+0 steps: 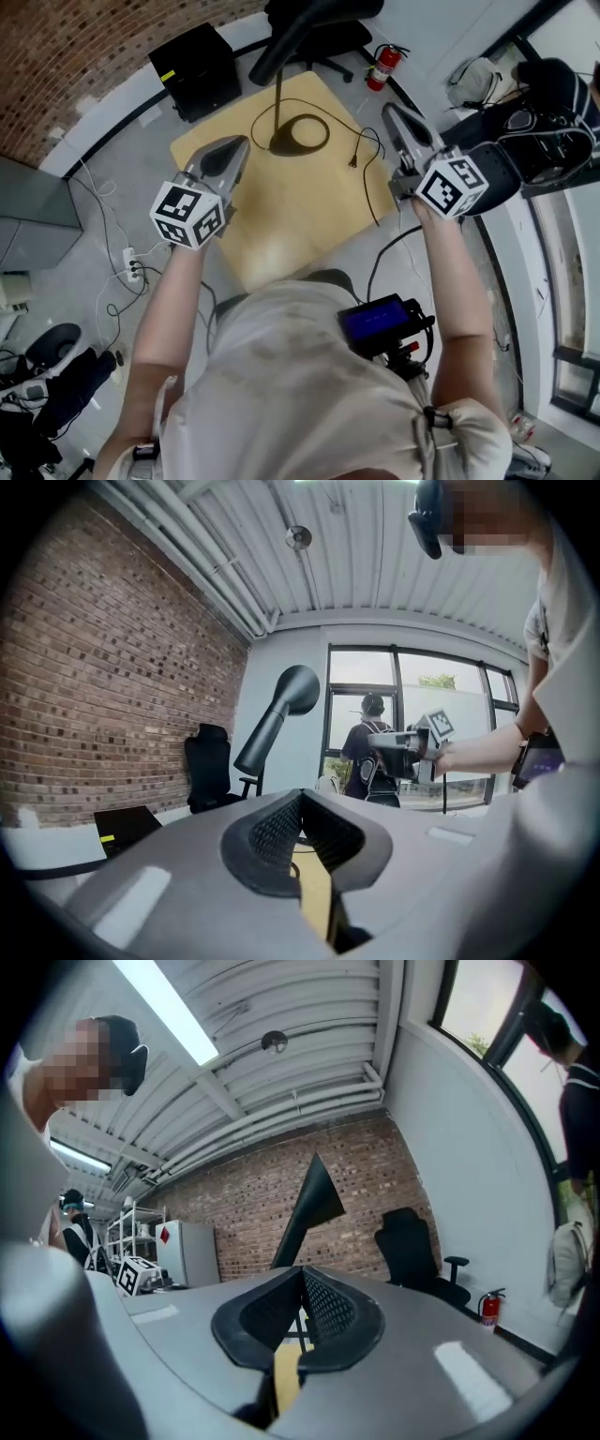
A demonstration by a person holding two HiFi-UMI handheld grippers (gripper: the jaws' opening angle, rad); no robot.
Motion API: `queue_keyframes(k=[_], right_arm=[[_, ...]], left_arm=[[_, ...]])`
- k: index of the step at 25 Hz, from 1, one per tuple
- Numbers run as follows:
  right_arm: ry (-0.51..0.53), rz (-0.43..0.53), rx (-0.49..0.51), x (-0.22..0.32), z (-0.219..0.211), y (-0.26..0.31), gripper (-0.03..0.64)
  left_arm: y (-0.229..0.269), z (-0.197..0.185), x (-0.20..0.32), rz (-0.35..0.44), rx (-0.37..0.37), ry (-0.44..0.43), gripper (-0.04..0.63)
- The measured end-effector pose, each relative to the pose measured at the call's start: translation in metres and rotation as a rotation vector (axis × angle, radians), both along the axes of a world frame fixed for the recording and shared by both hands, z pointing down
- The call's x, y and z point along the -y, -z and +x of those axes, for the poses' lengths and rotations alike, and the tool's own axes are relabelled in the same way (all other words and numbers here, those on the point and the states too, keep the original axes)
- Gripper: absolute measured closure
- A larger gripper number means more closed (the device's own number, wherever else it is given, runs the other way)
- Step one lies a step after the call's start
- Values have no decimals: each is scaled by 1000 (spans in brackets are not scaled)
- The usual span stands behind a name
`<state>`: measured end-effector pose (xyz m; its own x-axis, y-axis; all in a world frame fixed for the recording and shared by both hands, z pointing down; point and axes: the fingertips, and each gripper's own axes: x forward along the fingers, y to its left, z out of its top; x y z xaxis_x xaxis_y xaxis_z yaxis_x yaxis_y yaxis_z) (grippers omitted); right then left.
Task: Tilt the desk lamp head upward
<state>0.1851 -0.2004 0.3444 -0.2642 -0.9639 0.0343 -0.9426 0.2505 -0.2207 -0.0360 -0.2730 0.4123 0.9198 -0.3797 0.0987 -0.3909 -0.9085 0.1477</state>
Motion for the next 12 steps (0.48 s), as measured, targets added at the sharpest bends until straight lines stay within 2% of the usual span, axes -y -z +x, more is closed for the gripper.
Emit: queue_keyframes(k=[5, 12], right_arm=[[2, -20, -9, -90, -31, -45, 603], [104, -38, 2, -124, -23, -84, 603]], left_arm=[[-15, -26, -79, -30, -7, -25, 594], [-48, -9, -118, -81, 28, 35, 594]])
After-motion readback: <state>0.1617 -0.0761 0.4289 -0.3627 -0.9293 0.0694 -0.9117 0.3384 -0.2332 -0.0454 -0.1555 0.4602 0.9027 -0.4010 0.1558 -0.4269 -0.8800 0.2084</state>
